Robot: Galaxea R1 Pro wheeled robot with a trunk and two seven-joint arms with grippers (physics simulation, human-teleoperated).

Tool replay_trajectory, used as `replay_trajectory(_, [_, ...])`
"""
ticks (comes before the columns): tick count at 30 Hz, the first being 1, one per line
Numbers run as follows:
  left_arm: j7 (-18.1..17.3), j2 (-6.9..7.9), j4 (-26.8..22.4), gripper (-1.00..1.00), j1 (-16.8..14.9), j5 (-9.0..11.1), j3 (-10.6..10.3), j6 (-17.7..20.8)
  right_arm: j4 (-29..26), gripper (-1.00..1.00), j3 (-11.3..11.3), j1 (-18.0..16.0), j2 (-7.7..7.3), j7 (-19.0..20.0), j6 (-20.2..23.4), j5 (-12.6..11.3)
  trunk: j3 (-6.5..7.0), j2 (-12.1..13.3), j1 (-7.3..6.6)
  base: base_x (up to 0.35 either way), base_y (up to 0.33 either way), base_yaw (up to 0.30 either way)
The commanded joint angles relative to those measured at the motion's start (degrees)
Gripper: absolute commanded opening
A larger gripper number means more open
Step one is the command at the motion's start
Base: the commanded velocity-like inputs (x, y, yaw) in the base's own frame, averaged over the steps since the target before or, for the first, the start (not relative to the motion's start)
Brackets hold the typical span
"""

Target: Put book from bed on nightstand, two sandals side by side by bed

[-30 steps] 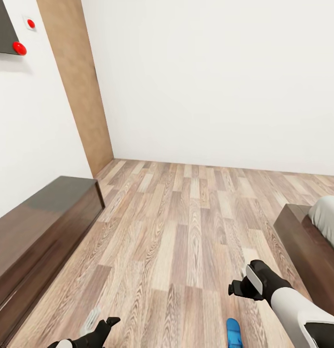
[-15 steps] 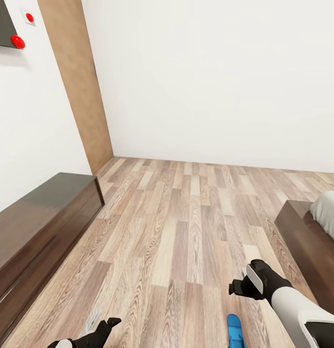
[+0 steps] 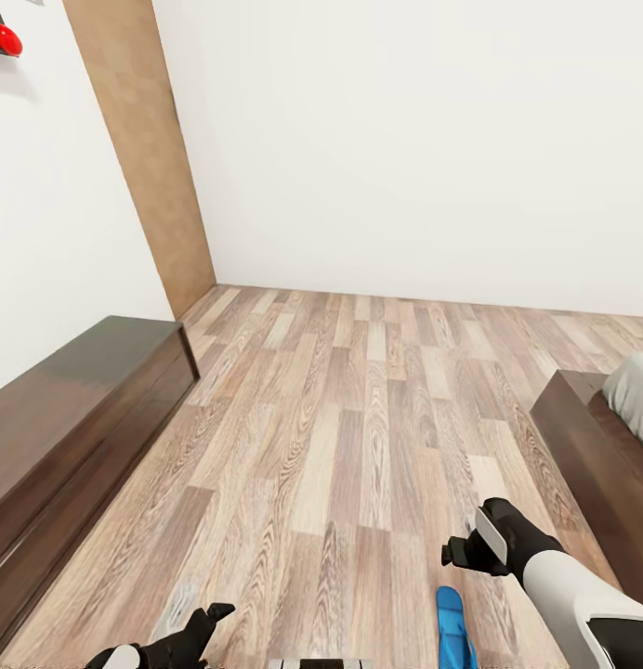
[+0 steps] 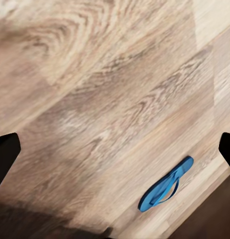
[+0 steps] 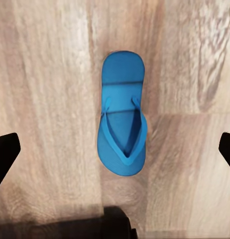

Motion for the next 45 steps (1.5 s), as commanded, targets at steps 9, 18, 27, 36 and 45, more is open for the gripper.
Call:
replay_trajectory(9, [-0.13, -0.06, -2.97, 1.00, -0.02, -0.11, 0.05, 5.50, 1.47, 1.00, -0.08, -0.01, -0.14, -0.11, 0.04, -0.31, -2.05, -0.14, 0.22, 0.000, 0.000, 0.000])
replay_trajectory(18, [-0.01, -0.07, -5.11, 1.00, -0.02, -0.13, -0.01, 8.67, 1.84, 1.00, -0.09, -0.01, -0.10, -0.11, -0.06, -0.31, -4.04, -0.26, 0.45, 0.000, 0.000, 0.000])
replay_trajectory(27, [-0.07, -0.06, -5.34, 1.00, -0.02, -0.13, 0.04, 8.95, 1.82, 1.00, -0.07, -0.01, -0.16, -0.17, -0.11, -0.36, -6.04, -0.38, 0.68, 0.000, 0.000, 0.000])
replay_trajectory(36, [-0.16, 0.18, -5.37, 1.00, -0.02, -0.06, 0.21, 8.98, 1.80, 1.00, -0.03, -0.01, -0.08, -0.19, -0.11, -0.39, -8.03, -0.50, 0.91, 0.000, 0.000, 0.000])
replay_trajectory(45, [-0.31, 0.65, -4.93, 1.00, -0.02, -0.24, 0.64, 8.98, 1.80, 1.00, -0.01, -0.01, 0.14, -0.19, -0.11, -0.39, -10.02, -0.62, 1.15, 0.000, 0.000, 0.000])
